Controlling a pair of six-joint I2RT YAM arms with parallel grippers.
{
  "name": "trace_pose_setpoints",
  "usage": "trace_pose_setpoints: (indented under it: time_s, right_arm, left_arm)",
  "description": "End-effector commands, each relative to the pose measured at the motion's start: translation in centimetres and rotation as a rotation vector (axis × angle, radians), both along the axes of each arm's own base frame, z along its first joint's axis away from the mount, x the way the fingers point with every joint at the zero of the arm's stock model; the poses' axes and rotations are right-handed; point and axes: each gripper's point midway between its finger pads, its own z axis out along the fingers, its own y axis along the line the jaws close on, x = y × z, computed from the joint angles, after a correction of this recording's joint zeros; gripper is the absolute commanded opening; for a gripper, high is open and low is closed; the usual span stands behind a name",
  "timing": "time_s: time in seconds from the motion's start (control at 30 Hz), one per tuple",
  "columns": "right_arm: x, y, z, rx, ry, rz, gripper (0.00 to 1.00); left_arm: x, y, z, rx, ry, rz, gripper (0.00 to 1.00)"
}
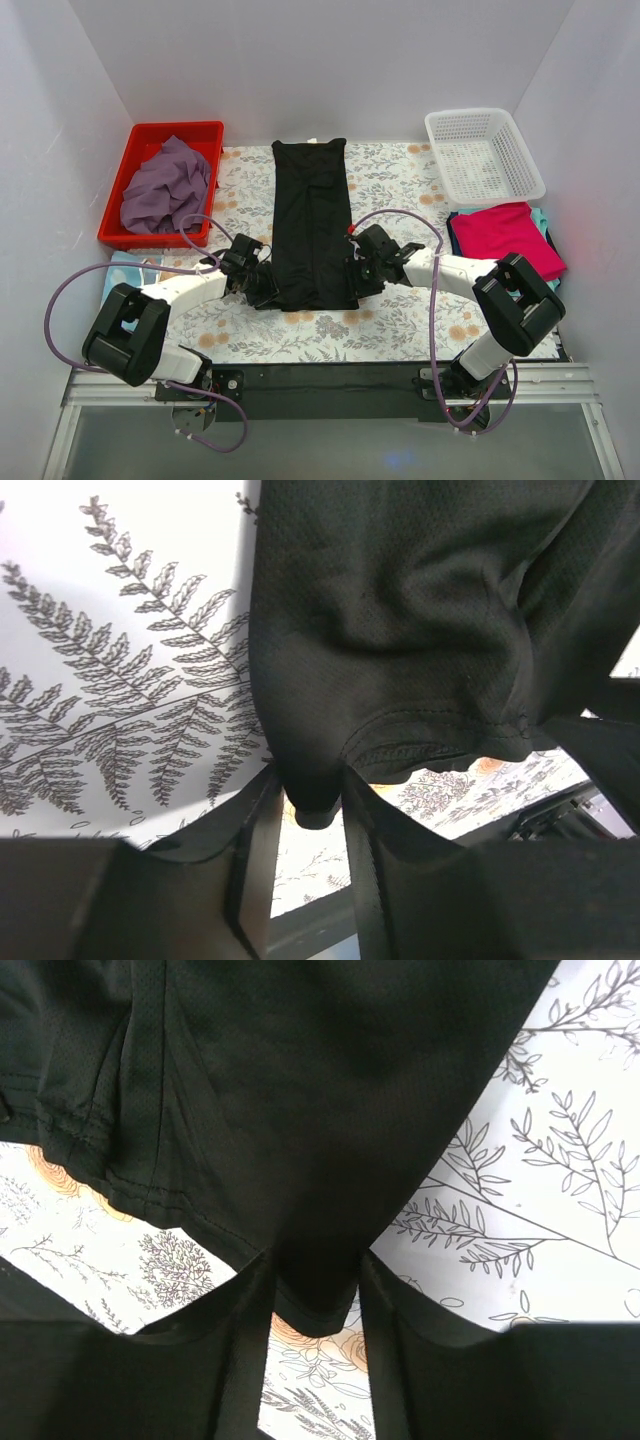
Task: Fold and stack the t-shirts
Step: Fold the tshirt
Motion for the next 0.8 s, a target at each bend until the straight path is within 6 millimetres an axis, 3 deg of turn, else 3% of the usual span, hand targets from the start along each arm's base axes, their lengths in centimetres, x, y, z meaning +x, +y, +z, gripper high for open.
trace_pose_setpoints:
  time_s: [0.0,0.1,0.13,0.23,0.33,0.77]
  right_arm:
    - [-1.9,-1.1,-2.0,-0.044,0.067,0.013,0.41]
    - [-2.4,-1.4,-2.4,-0.050,0.080,0.017,0.26]
    - [-2.6,-1.5,-2.4,-0.050,0.084,0.020,0.15]
    - [-3.1,-1.7,-2.6,-0.047,0.098,0.023,0.01]
    - [-3.6,-2.0,-2.6,-0.046,0.100,0.024,0.01]
    - [-5.3,-2.9,-1.3,-0.025,0.092,0.019,0.01]
  left_arm:
    - [-1.8,2.9,-2.8,0.155,0.049,0.014,0.24]
    - [-2.0,2.9,-2.6,0.153,0.056,0.016,0.19]
    - [-2.0,2.8,-2.5,0.143,0.058,0.016,0.16]
    - [-2.1,2.7,-2.0,0.135,0.055,0.027,0.09]
    - [-2.4,2.6,-1.4,0.114,0.056,0.035,0.00]
    - [-3.1,2.6,0.7,0.073,0.024,0.072,0.00]
